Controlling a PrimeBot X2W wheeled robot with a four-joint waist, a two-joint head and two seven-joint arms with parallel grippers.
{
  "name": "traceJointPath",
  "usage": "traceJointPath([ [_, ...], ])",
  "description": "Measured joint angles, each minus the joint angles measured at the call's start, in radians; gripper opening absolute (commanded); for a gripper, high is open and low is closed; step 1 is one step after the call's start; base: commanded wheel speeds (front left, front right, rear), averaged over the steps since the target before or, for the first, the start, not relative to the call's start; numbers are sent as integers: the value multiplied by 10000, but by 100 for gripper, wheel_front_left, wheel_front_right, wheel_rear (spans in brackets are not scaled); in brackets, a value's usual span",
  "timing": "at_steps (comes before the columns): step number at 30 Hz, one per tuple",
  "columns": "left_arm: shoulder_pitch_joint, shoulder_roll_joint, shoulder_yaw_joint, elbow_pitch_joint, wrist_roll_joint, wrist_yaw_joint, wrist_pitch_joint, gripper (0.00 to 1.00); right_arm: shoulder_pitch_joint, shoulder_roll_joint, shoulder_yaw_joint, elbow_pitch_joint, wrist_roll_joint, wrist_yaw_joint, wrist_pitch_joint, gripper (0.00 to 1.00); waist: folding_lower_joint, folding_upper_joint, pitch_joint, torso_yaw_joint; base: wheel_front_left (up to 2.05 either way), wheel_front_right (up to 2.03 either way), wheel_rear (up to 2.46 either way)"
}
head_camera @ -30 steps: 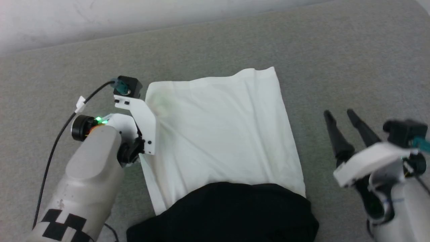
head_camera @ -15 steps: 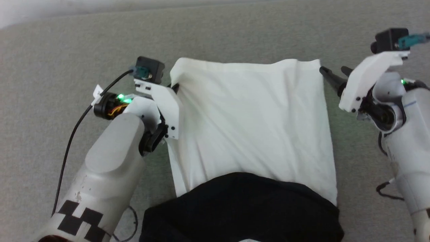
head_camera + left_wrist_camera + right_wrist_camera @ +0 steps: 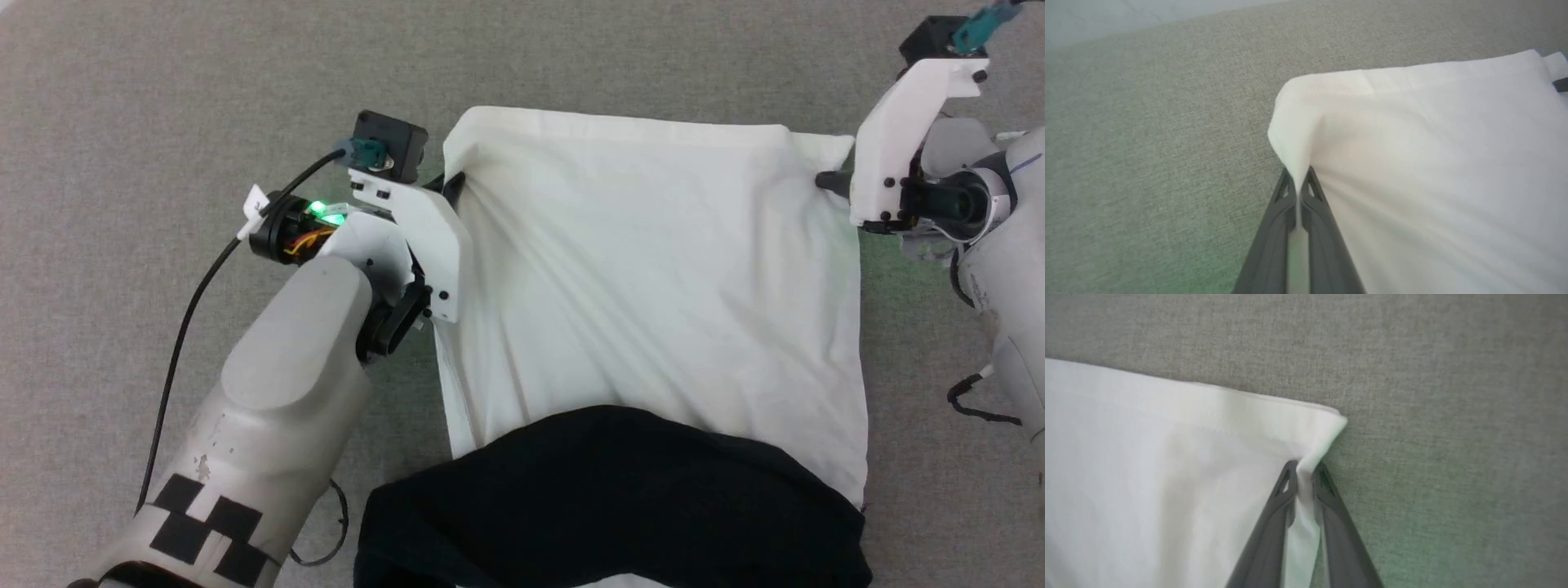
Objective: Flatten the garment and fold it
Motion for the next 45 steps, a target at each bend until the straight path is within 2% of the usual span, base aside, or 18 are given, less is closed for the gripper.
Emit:
traceJointPath([
  [3,0,2,-10,6,-10,0,4,0,-48,19,184,31,117,0,104,0,2,0,-40,-13,0,0,0],
  [6,-3,4,-6,36,-21,-2,-46,0,12,-44,483,-90,171,0,-428,0,3,0,-159,-21,0,0,0],
  [10,-186,48,59,240,-21,-2,-407,0,114,-238,865,-380,19,2,-2123,0,3,0,-425,-30,0,0,0],
  [16,-1058,153,332,777,15,35,-1429,0,-425,-470,842,-556,-357,15,-4823,0,3,0,-1022,-89,0,0,0],
  [20,-1425,207,487,984,82,42,-2127,0,-593,-420,924,-690,-345,15,-5891,0,3,-1,-1459,-168,0,0,0],
  [24,-1108,263,667,798,-33,127,-2773,0,-251,-493,1361,-1287,-318,15,-6698,0,2,0,-1928,-238,0,0,0],
  [27,-22,422,817,282,-247,265,-3104,0,737,-617,1881,-2061,-159,13,-7001,0,1,0,-2303,-280,0,0,0],
  [31,2244,840,984,-828,-560,725,-3325,0,2811,-809,2663,-3283,174,13,-7058,0,0,0,-2808,-359,0,0,0],
  [34,3865,1101,974,-1971,-698,1114,-3252,0,4341,-1039,2853,-4165,510,13,-6957,0,-1,0,-3151,-422,0,0,0],
  [38,5722,1503,884,-3578,-825,1547,-2865,0,6126,-1344,2615,-5172,750,13,-6786,0,-1,0,-3537,-483,0,0,0],
  [43,7604,2121,880,-5388,-936,2203,-2309,0,8101,-1354,1764,-6452,738,13,-6420,0,-2,0,-3889,-537,0,0,0],
  [45,8224,2251,796,-5871,-1047,2334,-2080,0,8853,-1321,1402,-6857,587,13,-6109,0,-1,0,-3955,-558,0,0,0],
])
